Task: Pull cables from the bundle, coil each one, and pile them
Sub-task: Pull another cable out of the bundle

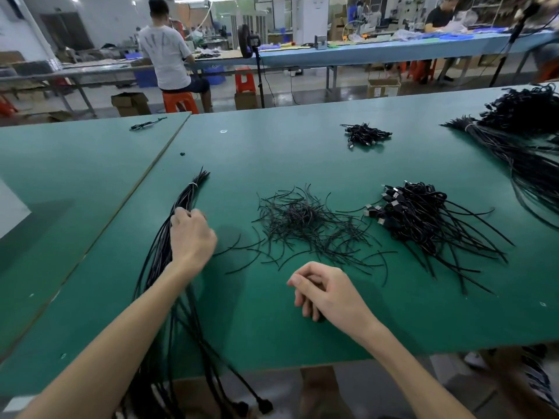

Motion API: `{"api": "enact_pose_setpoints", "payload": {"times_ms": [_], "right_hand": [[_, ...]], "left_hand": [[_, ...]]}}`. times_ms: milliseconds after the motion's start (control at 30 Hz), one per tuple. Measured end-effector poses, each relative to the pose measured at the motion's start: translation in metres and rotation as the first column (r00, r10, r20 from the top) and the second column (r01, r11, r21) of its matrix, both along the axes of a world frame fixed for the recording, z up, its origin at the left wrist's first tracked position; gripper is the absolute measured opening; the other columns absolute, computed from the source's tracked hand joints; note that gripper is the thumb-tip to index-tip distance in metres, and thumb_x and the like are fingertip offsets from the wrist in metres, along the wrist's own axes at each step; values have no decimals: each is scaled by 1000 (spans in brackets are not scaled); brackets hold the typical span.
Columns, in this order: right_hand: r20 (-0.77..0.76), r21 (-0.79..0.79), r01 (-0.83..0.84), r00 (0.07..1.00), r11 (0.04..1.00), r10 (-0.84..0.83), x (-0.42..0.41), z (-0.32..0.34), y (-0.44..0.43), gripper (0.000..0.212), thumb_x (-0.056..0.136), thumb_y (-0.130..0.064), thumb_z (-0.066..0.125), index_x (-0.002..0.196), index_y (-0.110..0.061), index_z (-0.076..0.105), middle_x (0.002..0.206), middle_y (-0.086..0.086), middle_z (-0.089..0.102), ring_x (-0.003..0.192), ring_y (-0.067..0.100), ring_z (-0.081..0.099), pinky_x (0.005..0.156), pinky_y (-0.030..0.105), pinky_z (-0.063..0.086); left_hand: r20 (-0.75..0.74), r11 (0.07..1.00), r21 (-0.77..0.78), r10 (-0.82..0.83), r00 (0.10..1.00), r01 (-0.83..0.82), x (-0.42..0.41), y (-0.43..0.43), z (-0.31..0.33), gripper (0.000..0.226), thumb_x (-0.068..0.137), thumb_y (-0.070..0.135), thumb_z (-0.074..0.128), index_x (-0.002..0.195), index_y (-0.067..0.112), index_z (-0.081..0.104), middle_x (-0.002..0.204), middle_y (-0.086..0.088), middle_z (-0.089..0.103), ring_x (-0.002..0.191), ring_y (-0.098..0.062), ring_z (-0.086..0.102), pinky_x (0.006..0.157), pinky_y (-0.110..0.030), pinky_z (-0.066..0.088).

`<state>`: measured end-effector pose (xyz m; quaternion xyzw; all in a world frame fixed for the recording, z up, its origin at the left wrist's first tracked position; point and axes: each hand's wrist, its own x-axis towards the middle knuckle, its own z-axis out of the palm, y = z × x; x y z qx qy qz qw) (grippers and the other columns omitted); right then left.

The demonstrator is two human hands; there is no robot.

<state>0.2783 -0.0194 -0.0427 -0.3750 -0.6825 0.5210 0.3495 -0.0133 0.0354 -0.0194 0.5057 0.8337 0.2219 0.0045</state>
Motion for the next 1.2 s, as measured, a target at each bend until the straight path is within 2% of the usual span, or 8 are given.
{"api": "enact_pose_setpoints", "payload": {"times_ms": [100,333,700,800,833,900,1067,1200], "right_hand": [[14,7,3,1000,1000,-3,-1,-1,0,15,103,-21,62,96,-10,69,74,8,71,55,20,64,48,28,50],[26,19,9,1000,1000,-10,0,-4,-1,14,102,-20,63,94,-11,69,74,9,71,55,19,64,50,29,51],[30,28,3,1000,1000,-4,0,-7,2,11,102,-17,62,95,-13,70,74,8,72,55,19,65,49,28,51],[28,24,3,1000,1000,-3,0,-7,2,11,102,-17,62,95,-13,70,73,8,71,55,19,64,49,28,51],[30,25,2,1000,1000,-3,0,-7,2,11,102,-16,62,95,-13,70,73,8,71,55,19,64,49,28,51],[34,27,3,999,1000,-4,0,-8,2,11,102,-16,62,95,-13,69,73,8,71,55,19,64,49,28,51],[42,27,7,999,1000,-8,-1,-6,2,11,102,-15,62,95,-13,69,73,7,71,55,20,64,49,28,51],[61,26,0,998,1000,-1,-2,-5,0,10,102,-14,62,95,-13,69,73,7,71,55,18,64,50,27,51]], "left_hand": [[-72,991,-111,72,995,-80,-24,-11,-4,23,102,13,51,114,-6,49,125,-30,46,112,-43,46,93,-47,41],[-75,975,-170,135,988,-146,-39,-11,-6,37,106,21,49,126,-10,47,129,-29,48,118,-43,48,92,-49,44],[-55,979,-185,77,996,-85,-48,-12,-5,35,108,25,46,122,-7,51,128,-26,50,119,-42,48,91,-52,44],[47,983,-171,71,996,-62,-58,-10,0,32,107,24,49,91,-2,58,104,-25,60,92,-40,57,79,-47,47],[95,986,-158,69,993,-54,-61,-9,1,38,106,21,49,73,3,51,84,-21,59,73,-34,53,69,-41,44],[214,991,-129,63,975,-35,-65,-9,5,47,103,16,49,59,12,32,56,-8,39,53,-25,34,58,-34,31],[418,996,-86,47,907,-12,-56,-16,11,47,98,31,52,59,20,28,52,1,32,54,-21,33,59,-34,27],[399,978,-179,-25,917,104,-50,-21,12,41,93,33,58,61,19,38,62,-2,47,80,-26,44,80,-41,37]]}}
